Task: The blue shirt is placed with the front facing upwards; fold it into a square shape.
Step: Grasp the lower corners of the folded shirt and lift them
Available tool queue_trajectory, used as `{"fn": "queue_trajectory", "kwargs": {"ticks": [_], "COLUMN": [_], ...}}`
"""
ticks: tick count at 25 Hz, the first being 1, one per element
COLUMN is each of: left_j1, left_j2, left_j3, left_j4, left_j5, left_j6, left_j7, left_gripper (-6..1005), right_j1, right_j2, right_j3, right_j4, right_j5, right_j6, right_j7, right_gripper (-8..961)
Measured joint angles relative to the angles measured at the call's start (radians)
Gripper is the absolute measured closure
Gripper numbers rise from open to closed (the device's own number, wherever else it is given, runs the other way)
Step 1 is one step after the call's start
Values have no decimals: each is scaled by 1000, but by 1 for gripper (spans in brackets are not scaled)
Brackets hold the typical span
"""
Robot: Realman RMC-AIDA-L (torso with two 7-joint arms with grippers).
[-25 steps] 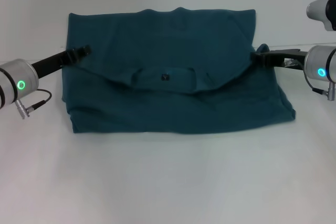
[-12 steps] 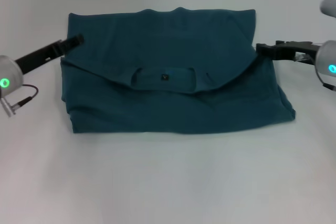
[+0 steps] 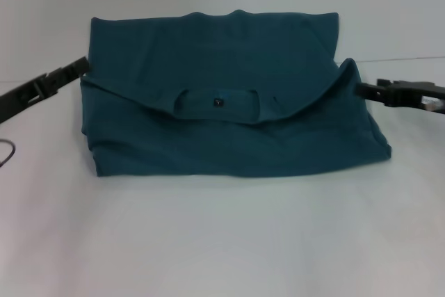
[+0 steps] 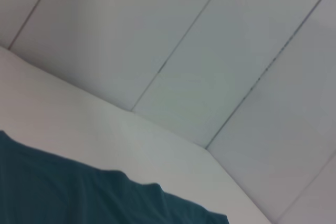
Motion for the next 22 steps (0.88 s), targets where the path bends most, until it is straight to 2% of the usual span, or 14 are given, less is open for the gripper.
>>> {"fn": "queue_trajectory", "kwargs": {"ticks": [3, 7, 12, 16, 22], "left_j1": [30, 69, 84, 86, 88], "left_j2": [0, -1, -6, -11, -11], "left_j3": [8, 67, 97, 115, 117], "left_j4": [13, 29, 38, 42, 42], "left_j5": [4, 9, 52, 79, 83], "left_j6": [32, 33, 26, 15, 6], "left_j7": [0, 5, 11, 13, 25], "left_gripper": [233, 233, 233, 233, 234], "right_j1": [-24, -38, -38, -35, -26], "right_j2": [-26, -63, -92, -97, -88], "right_j3": [0, -12, -44, -52, -86], "right_j4": [-4, -4, -5, -5, 6], "right_j5": [-5, -51, -145, -184, -190], "right_j6": [-66, -120, -135, -131, -102], "right_j7": [29, 114, 232, 275, 295], "right_gripper": [335, 336, 336, 337, 338]}}
